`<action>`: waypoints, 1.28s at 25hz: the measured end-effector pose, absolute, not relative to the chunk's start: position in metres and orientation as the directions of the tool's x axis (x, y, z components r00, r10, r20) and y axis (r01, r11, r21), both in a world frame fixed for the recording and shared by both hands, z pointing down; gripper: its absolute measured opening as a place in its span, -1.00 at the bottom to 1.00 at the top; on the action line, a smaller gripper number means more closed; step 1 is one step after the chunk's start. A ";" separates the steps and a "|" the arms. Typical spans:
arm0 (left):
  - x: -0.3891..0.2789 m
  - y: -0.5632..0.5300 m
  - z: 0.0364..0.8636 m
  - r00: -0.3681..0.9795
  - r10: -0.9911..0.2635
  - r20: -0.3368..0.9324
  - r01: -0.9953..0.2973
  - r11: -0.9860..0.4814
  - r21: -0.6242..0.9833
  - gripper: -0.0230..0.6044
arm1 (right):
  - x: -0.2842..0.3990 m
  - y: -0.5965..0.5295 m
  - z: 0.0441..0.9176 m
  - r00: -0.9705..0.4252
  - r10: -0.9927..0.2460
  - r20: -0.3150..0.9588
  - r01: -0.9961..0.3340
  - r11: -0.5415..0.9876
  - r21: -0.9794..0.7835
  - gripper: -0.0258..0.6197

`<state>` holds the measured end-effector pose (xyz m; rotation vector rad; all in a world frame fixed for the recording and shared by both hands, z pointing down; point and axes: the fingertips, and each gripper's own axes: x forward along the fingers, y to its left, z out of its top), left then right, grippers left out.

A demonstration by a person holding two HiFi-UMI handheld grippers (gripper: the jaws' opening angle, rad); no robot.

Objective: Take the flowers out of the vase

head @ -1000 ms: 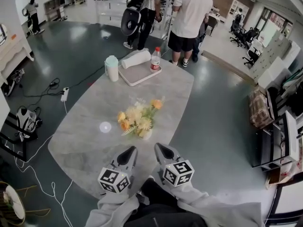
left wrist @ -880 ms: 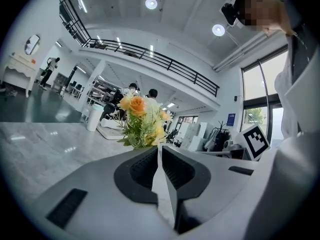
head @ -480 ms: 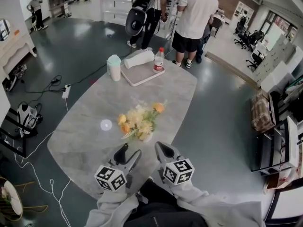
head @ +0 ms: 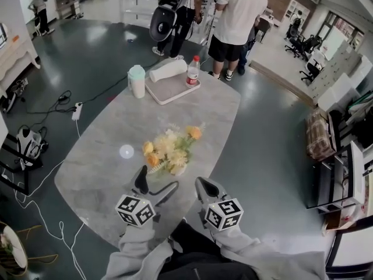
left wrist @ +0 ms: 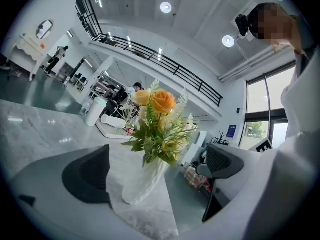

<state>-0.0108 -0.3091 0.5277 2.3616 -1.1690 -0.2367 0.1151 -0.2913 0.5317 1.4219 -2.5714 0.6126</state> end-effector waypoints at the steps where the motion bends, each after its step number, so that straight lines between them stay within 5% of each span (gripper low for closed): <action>1: -0.010 -0.313 0.527 0.619 -0.783 0.059 -0.699 -0.516 0.495 0.93 | 0.118 -0.291 0.532 -0.537 -0.783 0.315 -0.840 0.464 -0.280 -0.92; 32: 0.021 -0.371 0.518 0.665 -0.746 -0.045 -0.658 -0.613 0.438 0.92 | 0.139 -0.285 0.556 -0.503 -0.771 0.391 -0.864 0.432 -0.259 -0.92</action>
